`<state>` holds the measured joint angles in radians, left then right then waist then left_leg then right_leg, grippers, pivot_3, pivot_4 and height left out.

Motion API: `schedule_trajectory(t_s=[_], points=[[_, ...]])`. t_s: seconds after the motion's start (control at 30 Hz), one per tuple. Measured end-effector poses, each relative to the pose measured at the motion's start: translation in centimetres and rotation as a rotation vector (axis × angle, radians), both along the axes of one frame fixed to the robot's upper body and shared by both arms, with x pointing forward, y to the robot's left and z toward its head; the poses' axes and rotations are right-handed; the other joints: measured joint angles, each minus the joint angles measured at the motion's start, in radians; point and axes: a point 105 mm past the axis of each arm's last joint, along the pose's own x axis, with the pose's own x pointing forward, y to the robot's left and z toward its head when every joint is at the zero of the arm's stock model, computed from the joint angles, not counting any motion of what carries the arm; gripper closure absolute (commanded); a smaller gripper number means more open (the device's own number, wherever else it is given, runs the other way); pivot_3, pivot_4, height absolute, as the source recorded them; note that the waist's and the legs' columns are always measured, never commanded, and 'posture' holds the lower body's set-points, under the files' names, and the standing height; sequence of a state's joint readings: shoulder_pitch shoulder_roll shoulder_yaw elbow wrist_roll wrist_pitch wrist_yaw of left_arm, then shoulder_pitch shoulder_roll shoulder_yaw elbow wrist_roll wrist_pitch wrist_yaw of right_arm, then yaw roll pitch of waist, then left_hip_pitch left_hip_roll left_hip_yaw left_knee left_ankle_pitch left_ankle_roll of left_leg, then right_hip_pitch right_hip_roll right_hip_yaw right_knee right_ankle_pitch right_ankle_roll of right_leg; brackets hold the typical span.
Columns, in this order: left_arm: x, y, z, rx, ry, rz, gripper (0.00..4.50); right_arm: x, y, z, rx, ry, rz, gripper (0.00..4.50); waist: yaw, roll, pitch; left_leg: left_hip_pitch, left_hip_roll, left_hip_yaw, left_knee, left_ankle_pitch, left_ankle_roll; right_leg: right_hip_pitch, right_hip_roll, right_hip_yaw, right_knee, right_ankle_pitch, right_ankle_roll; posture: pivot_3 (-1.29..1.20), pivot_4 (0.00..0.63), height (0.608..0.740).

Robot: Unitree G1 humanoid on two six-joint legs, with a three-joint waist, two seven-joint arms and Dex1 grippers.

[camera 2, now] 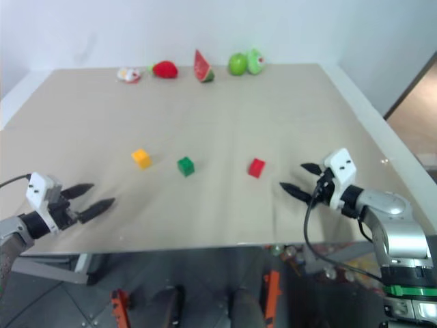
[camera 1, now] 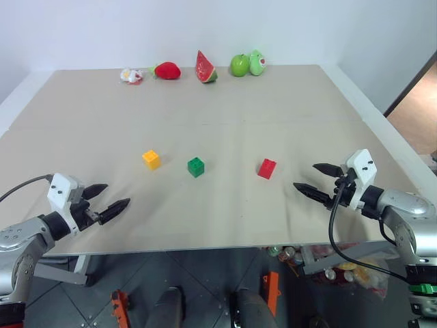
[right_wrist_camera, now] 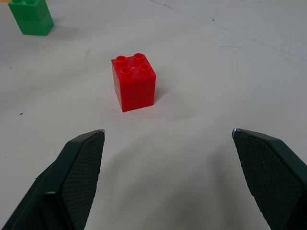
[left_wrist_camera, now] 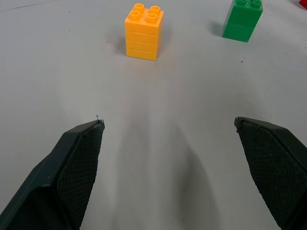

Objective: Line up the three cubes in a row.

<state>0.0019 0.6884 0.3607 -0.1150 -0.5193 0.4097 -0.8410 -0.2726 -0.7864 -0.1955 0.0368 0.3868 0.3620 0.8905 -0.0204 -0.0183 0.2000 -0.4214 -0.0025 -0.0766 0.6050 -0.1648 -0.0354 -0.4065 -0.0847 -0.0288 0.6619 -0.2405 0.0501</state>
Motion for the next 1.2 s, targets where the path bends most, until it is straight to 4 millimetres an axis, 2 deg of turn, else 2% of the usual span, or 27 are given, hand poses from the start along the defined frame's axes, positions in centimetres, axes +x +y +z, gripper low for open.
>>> schedule_trajectory(t_s=[0.07,0.13,0.23,0.33,0.43,0.67,0.73,1.0,1.1,1.2], points=[[0.0,0.0,0.0,0.003,-0.006,0.001,0.00,0.0,0.1,0.0,0.000,0.000,0.002,0.08,0.000,0.000,0.000,0.000,0.000,0.000,0.000,0.000,0.000,0.000,0.000,0.000,0.000,0.000,0.000,0.00,0.150,0.740],[0.1,-0.6,0.0,0.010,-0.011,-0.016,0.00,0.3,1.2,-0.2,-0.002,0.007,0.036,0.08,-0.002,0.000,0.000,0.001,0.001,0.001,0.000,0.000,0.000,0.000,0.000,0.000,0.000,0.001,-0.001,0.00,0.150,0.740],[0.5,-2.7,0.2,0.009,-0.023,-0.089,0.00,0.7,3.2,-1.3,-0.023,0.034,0.110,0.08,-0.002,0.000,0.000,0.001,0.001,0.001,0.000,0.000,0.000,0.000,0.001,0.000,0.000,0.001,-0.002,0.00,0.150,0.740],[0.5,-4.5,0.3,0.009,-0.023,-0.171,0.00,1.6,3.4,-1.9,-0.051,0.047,0.116,0.08,-0.002,0.000,0.000,0.000,0.001,0.001,0.002,0.000,0.000,0.000,0.001,0.001,0.000,0.002,0.000,0.00,0.150,0.740],[-0.1,-7.5,0.9,0.000,-0.010,-0.331,0.00,2.7,3.5,-2.1,-0.078,0.038,0.130,0.08,-0.002,0.000,0.000,0.000,0.001,0.002,0.002,0.000,0.000,0.000,0.001,0.001,0.000,0.002,0.000,0.00,0.150,0.740],[-0.4,-11.3,3.4,0.041,-0.059,-0.548,0.00,5.3,4.5,-2.0,-0.085,0.020,0.153,0.08,-0.003,0.000,0.000,0.000,0.003,0.002,0.003,0.000,0.000,0.000,0.005,0.002,0.000,0.004,-0.001,0.00,0.150,0.740],[-0.4,-11.7,4.0,0.041,-0.073,-0.563,0.00,5.6,4.7,-1.8,-0.087,0.004,0.165,0.08,-0.003,0.000,0.000,0.000,0.004,0.002,0.003,0.000,0.000,0.000,0.006,0.002,0.000,0.004,-0.001,0.00,0.150,0.740],[-0.6,-12.4,3.8,0.042,-0.060,-0.607,0.00,6.5,6.5,-2.7,-0.071,0.019,0.216,0.08,-0.003,0.000,0.000,0.001,0.007,0.003,0.003,0.000,0.000,0.000,0.008,0.003,0.000,0.005,-0.003,0.00,0.150,0.740],[-0.3,-12.6,4.2,0.035,-0.073,-0.612,0.00,6.7,7.2,-2.3,-0.071,0.007,0.244,0.90,-0.003,0.000,0.000,0.001,0.008,0.003,0.004,0.001,0.000,0.000,0.010,0.003,0.000,0.006,-0.003,0.00,0.150,0.740],[-0.1,-12.6,3.9,0.022,-0.067,-0.602,0.00,7.0,7.2,-2.8,-0.064,0.017,0.239,1.98,-0.003,0.000,0.000,0.001,0.009,0.003,0.004,0.001,0.000,0.000,0.011,0.003,0.000,0.006,-0.004,0.00,0.150,0.740]])
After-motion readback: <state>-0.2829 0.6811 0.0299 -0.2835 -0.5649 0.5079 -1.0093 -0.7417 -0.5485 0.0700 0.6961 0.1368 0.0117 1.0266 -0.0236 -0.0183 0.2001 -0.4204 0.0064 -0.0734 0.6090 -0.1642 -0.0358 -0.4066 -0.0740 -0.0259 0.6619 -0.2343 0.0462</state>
